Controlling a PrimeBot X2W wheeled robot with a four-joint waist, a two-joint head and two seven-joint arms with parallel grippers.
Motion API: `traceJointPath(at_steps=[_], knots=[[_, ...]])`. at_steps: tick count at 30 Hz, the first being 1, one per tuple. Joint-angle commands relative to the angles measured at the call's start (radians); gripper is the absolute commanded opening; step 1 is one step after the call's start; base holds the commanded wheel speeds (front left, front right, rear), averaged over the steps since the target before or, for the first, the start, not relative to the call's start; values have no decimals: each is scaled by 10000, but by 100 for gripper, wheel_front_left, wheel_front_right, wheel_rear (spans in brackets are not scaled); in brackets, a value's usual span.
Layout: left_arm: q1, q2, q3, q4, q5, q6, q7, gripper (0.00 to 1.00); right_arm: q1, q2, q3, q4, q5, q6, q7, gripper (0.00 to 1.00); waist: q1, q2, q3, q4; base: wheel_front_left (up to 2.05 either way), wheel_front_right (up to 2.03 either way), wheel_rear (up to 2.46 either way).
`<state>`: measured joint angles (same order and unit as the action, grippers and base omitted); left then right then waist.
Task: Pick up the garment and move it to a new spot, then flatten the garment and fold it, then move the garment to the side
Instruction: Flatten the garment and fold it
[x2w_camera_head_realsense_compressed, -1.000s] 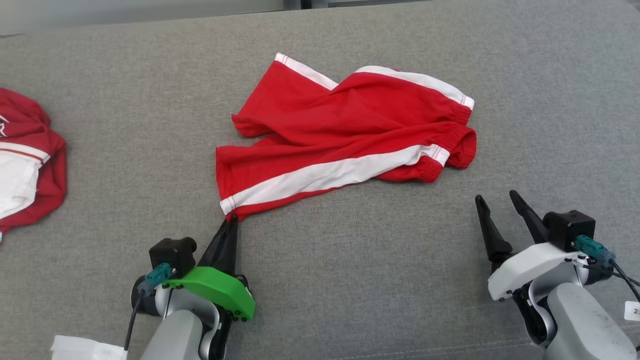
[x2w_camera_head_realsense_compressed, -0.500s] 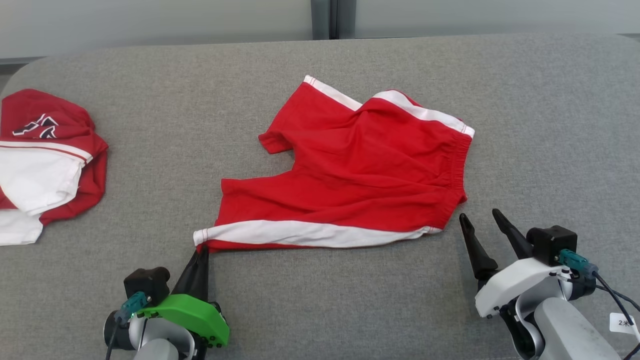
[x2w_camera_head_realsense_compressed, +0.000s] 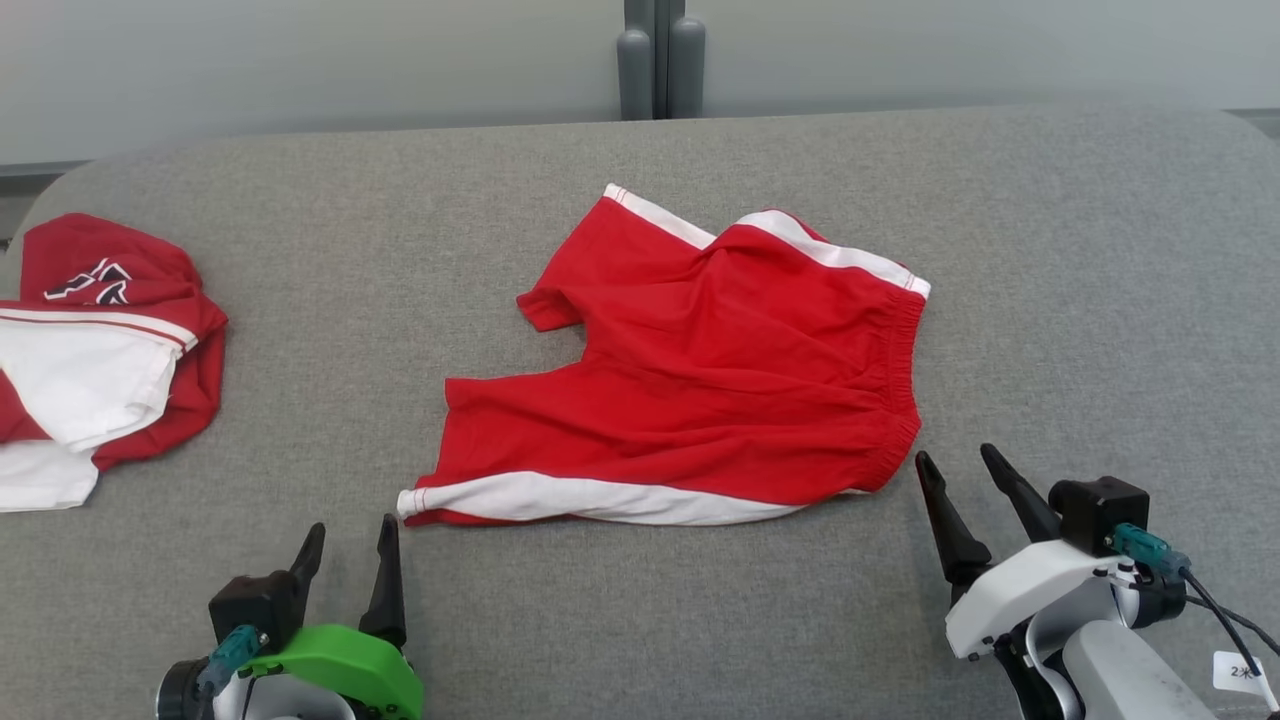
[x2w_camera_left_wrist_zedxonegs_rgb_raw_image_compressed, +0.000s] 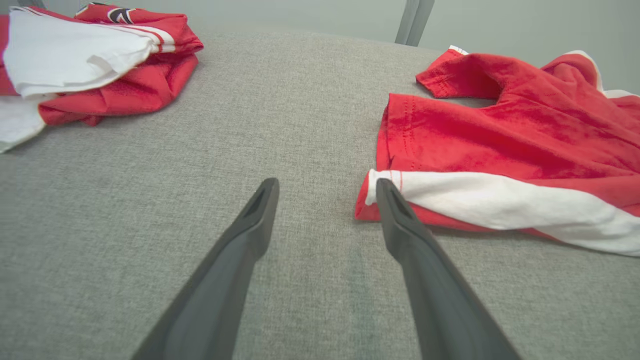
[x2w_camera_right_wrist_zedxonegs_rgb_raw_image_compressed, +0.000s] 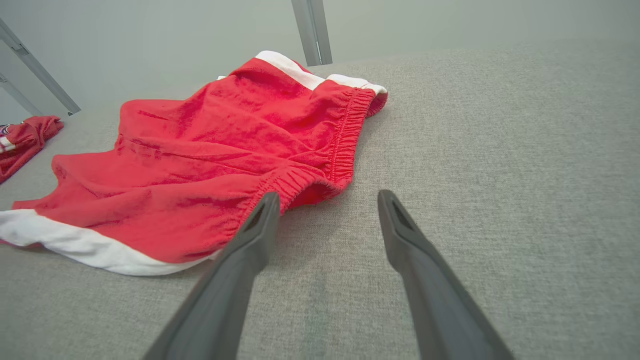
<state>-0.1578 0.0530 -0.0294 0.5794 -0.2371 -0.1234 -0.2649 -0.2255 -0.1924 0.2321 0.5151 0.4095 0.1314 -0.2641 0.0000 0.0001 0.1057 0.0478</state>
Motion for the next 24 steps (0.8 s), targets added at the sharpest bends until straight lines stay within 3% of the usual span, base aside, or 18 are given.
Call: traceJointPath(at_steps=[1,10,24], knots=[[219,-2,108,-217,162,19,8,100,155,65,-44,-59,-119,-15,0,100,0,-1,-164,16,0,0,0],[894,-17,-102,-1087,20,107,9,100,577,264,76,-93,-116,-15,0,100,0,-1,-438,185,0,0,0],[550,-14,-597,-1606,-194,239,9,100,-124,167,465,383,220,-15,0,100,0,-1,243,1001,0,0,0]])
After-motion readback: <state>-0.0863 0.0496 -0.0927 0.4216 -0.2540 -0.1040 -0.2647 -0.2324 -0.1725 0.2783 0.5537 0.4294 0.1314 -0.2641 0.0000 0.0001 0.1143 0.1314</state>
